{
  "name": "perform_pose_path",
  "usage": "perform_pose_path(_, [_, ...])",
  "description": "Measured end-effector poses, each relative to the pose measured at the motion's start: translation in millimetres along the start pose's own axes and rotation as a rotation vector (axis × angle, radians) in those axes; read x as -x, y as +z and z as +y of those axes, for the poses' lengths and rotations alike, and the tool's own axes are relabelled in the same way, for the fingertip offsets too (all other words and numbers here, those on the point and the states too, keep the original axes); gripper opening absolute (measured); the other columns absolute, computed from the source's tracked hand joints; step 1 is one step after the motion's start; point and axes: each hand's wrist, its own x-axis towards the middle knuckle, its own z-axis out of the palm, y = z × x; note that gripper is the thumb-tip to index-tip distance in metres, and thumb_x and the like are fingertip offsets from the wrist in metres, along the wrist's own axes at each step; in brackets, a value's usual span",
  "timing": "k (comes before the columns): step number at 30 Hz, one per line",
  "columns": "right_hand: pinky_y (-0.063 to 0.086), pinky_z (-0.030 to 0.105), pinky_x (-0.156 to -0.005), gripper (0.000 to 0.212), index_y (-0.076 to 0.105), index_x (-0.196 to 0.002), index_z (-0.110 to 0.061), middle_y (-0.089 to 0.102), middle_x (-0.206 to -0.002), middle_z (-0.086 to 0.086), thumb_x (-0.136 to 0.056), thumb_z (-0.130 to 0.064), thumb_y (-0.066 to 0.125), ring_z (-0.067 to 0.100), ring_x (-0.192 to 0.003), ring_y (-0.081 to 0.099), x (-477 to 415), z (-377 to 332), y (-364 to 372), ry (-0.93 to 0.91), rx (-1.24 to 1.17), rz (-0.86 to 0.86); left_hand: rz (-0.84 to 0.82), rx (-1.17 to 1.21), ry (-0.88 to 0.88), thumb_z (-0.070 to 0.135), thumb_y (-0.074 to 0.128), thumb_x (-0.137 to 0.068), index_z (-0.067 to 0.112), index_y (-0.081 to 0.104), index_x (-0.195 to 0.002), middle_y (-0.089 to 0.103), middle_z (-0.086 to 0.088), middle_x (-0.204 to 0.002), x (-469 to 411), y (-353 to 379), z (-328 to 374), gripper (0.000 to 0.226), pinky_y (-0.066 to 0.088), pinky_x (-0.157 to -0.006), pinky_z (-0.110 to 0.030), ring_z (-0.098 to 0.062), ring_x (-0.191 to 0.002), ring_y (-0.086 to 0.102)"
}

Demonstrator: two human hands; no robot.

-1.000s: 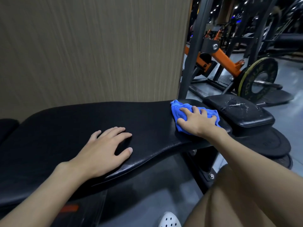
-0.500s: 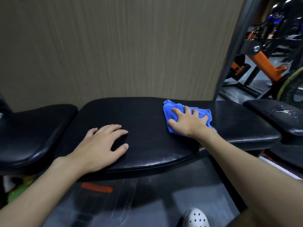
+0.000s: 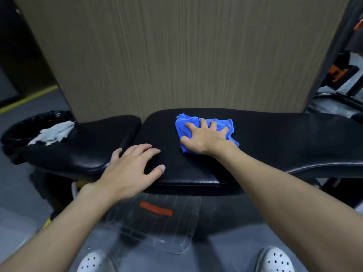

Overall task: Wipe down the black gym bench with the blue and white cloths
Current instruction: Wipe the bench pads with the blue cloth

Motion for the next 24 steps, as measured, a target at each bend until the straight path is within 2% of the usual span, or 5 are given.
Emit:
perform_pose_path(7, [0.003,0.072,-0.108,0.066,0.020,-0.151,-0.045,0.004,-0.165,0.006,-0.089,-0.063,0.030,0.042,-0.148,0.002,0,-60,9,-0.105,-0.009,-0.016,0.015,-0.036,-0.116,0.088,0.011,-0.071,0.028,0.028,-0.149,0.024,0.011,-0.157,21,5,-31,0.100,0.008,-0.119,-0.050,-0.007,-0.147,0.011])
perform_pose_path(13, [0.001,0.071,-0.109,0.065,0.017,-0.151,-0.049,0.002,-0.166,0.005,-0.090,-0.063,0.031,0.041,-0.149,-0.001,1,-103,16,-0.203,0.002,-0.040,0.055,0.052,-0.098,0.086,0.014,-0.074,0.021,0.028,-0.152,0.017,0.012,-0.160,36,12,-48,0.102,-0.003,-0.121,-0.033,0.005,-0.145,-0.003])
perform_pose_path(16, [0.001,0.070,-0.110,0.063,0.017,-0.150,-0.053,0.003,-0.166,0.003,-0.089,-0.062,0.032,0.039,-0.149,0.000,6,-107,17,-0.259,-0.016,-0.048,0.038,0.107,-0.166,0.076,0.032,-0.085,0.023,0.024,-0.153,0.010,0.015,-0.161,41,6,-43,0.086,-0.007,-0.114,-0.026,0.008,-0.139,-0.009])
perform_pose_path(21, [0.004,0.063,-0.114,0.061,0.022,-0.147,-0.054,0.009,-0.166,-0.001,-0.087,-0.059,0.030,0.029,-0.150,0.005,22,-83,21,-0.325,-0.053,0.011,0.091,0.109,-0.148,0.085,0.016,-0.071,0.019,0.015,-0.154,0.015,0.006,-0.161,37,15,-41,0.106,0.000,-0.121,-0.038,-0.006,-0.148,0.003])
perform_pose_path(24, [0.005,0.060,-0.115,0.061,0.024,-0.147,-0.053,0.012,-0.165,-0.002,-0.086,-0.059,0.029,0.025,-0.150,0.007,33,-58,18,-0.311,-0.068,0.028,0.103,0.124,-0.129,0.083,0.015,-0.070,0.023,0.020,-0.153,0.017,0.008,-0.160,36,13,-27,0.102,0.003,-0.121,-0.043,-0.008,-0.148,0.004])
